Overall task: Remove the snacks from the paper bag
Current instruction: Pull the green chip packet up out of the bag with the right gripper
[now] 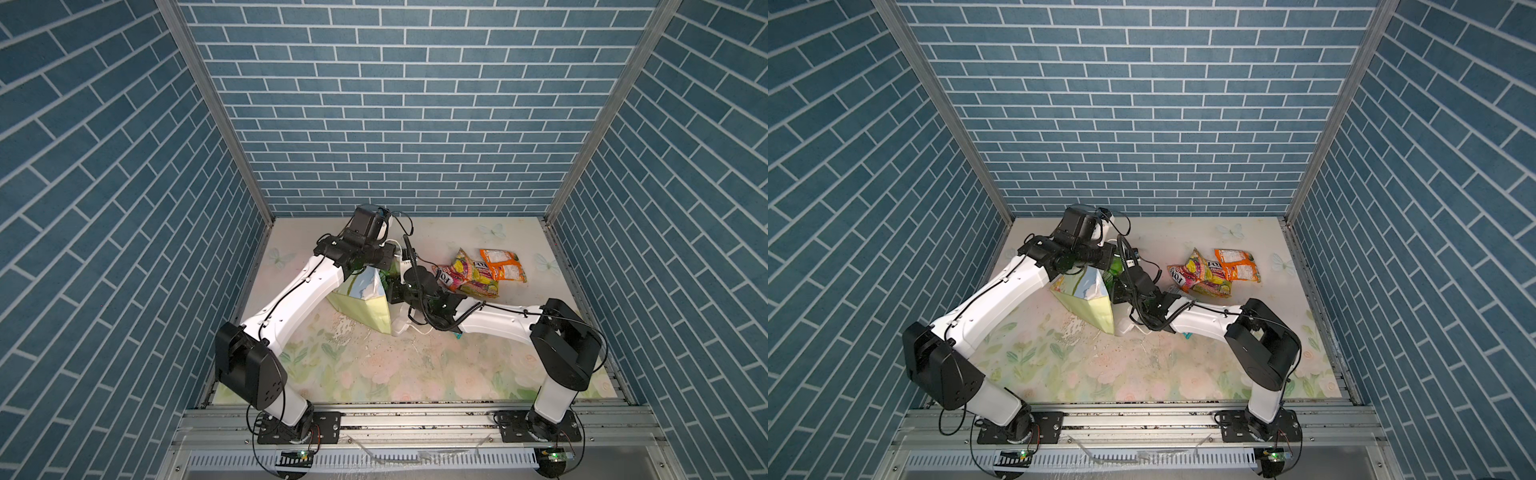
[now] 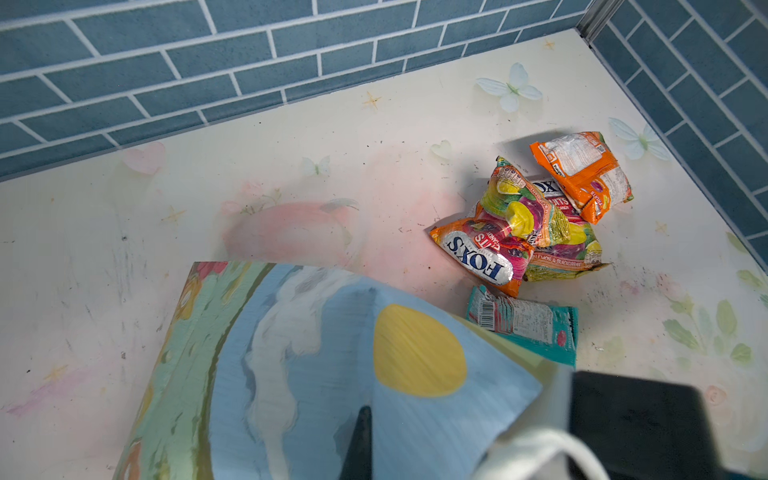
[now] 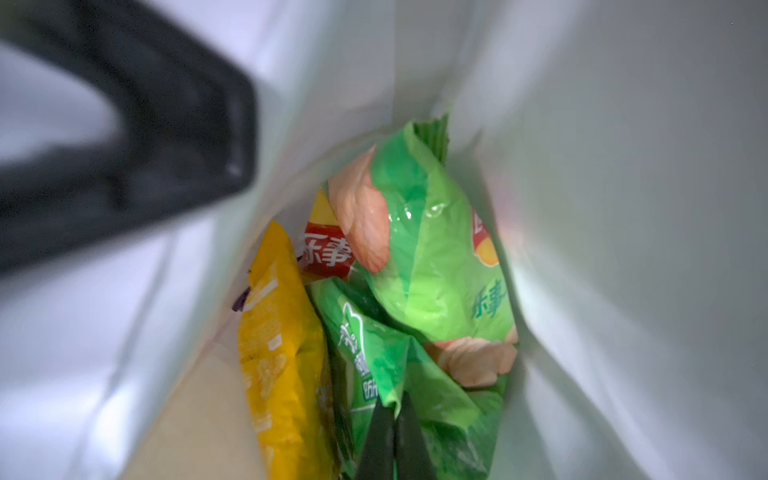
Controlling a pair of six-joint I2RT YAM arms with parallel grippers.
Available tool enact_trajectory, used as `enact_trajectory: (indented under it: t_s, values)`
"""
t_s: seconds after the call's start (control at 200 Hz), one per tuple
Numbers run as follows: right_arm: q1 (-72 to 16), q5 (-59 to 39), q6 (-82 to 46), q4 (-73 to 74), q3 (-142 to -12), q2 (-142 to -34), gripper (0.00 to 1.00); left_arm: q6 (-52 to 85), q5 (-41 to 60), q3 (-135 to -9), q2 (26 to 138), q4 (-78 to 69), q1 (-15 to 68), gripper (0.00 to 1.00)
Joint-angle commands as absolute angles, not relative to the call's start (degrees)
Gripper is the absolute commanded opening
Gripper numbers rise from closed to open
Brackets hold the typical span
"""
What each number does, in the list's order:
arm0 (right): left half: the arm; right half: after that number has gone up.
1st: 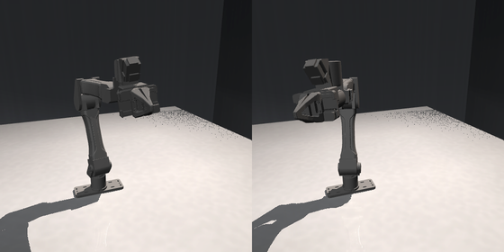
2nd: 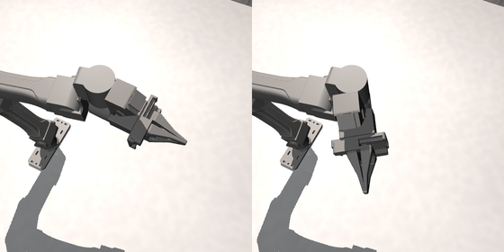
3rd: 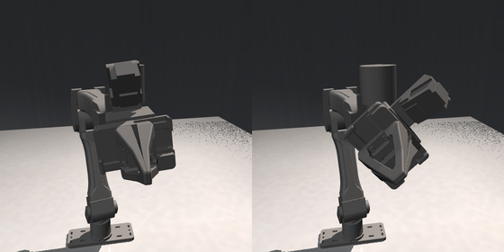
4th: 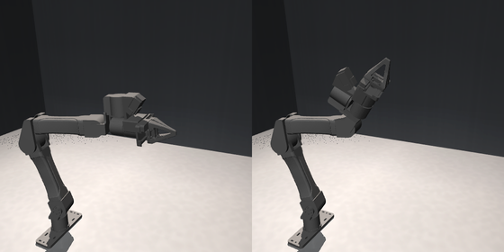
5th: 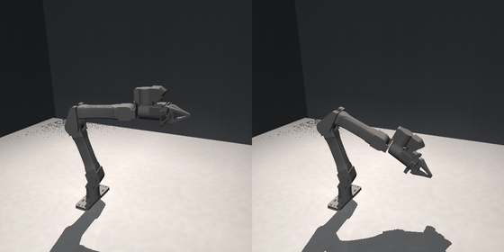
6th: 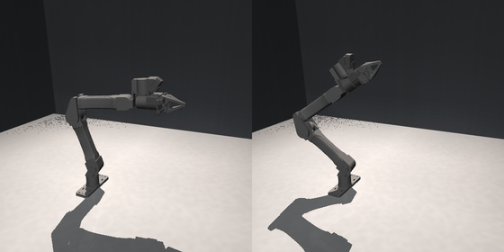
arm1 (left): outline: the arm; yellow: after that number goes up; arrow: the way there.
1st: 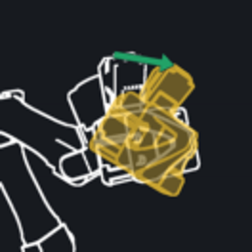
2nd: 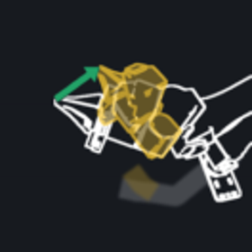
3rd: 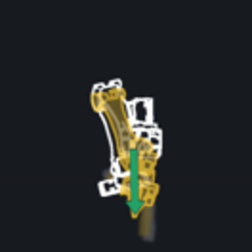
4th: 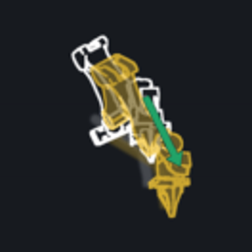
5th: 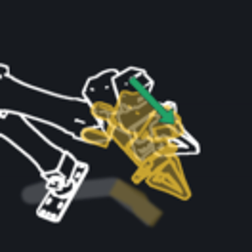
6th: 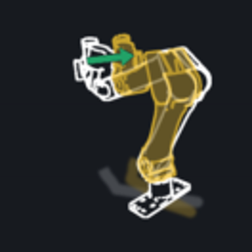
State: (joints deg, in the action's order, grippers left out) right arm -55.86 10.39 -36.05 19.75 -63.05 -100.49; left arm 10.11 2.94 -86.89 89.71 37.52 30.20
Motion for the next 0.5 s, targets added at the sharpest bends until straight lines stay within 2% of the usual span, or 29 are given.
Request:
enact_trajectory:
  t_s: [0.0,0.495]
  values:
    - [-55.2,11.1,-37.3,22.9,-62.2,-96.9,0.0,10.7,1.7,-87.6,90.3,41.2,29.6,0.0]
    - [-55.2,12.4,-37.8,22.9,-59.2,-92.3,0.0,11.6,1.9,-87.6,90.6,41.4,28.7,0.0]
